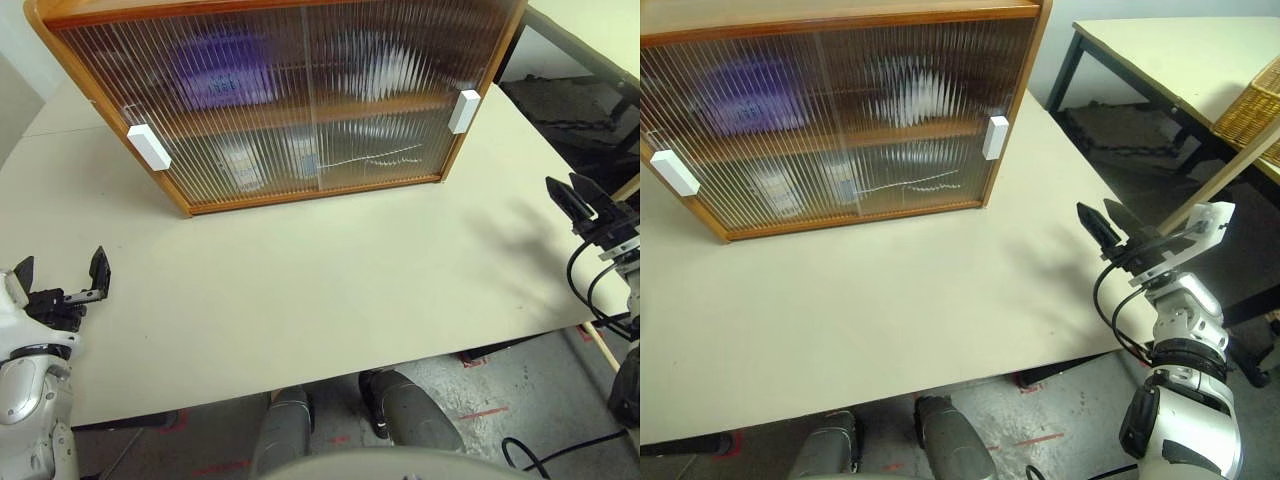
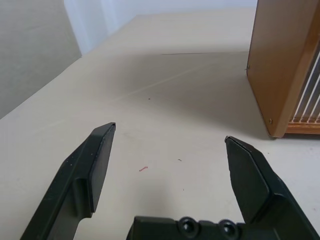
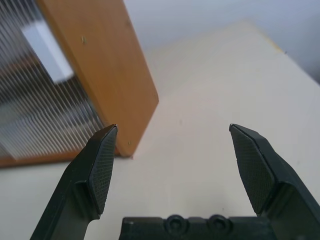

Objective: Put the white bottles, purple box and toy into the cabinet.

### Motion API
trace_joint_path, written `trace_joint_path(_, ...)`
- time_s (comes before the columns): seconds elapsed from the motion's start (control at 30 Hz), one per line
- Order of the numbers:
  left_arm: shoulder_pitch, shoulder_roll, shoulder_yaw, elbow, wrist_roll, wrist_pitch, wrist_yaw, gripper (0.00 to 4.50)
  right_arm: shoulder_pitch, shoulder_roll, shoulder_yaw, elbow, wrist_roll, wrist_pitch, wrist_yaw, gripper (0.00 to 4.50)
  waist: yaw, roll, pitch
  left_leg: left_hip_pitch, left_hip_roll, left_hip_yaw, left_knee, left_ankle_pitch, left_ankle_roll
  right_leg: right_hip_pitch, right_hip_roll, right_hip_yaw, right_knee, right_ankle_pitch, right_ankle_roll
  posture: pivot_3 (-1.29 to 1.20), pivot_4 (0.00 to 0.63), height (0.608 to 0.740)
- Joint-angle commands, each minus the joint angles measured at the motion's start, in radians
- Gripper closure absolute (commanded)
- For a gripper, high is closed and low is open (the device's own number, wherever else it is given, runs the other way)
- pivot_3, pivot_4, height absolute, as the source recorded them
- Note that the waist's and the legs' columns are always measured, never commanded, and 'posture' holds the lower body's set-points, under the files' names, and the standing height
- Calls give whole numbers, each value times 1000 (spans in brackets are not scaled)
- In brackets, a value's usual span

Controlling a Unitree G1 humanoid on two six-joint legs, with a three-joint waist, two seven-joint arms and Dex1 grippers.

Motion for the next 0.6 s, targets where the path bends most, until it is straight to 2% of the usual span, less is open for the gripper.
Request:
trace_joint_path(0.03,9,-22,19,-13,4,4,25,0,-36,41,41,57,-42,-13,26,30,-6,-2,-1,1,0,0,1,0,0,1,0,0,0,2,-2,-133,129,740)
trace_joint_path(0.33,25,-50,46,2,-8,-39,22,0,-130,26,57,140,-91,-26,45,30,0,-2,-3,15,-1,0,-1,0,4,10,2,-2,2,2,-2,-101,94,740)
trace_joint_path(0.6,12,-42,31,18,-5,-39,6,0,-94,20,47,125,-81,-21,63,30,10,-3,-4,16,0,0,1,1,5,12,1,-3,3,3,-3,-123,97,740)
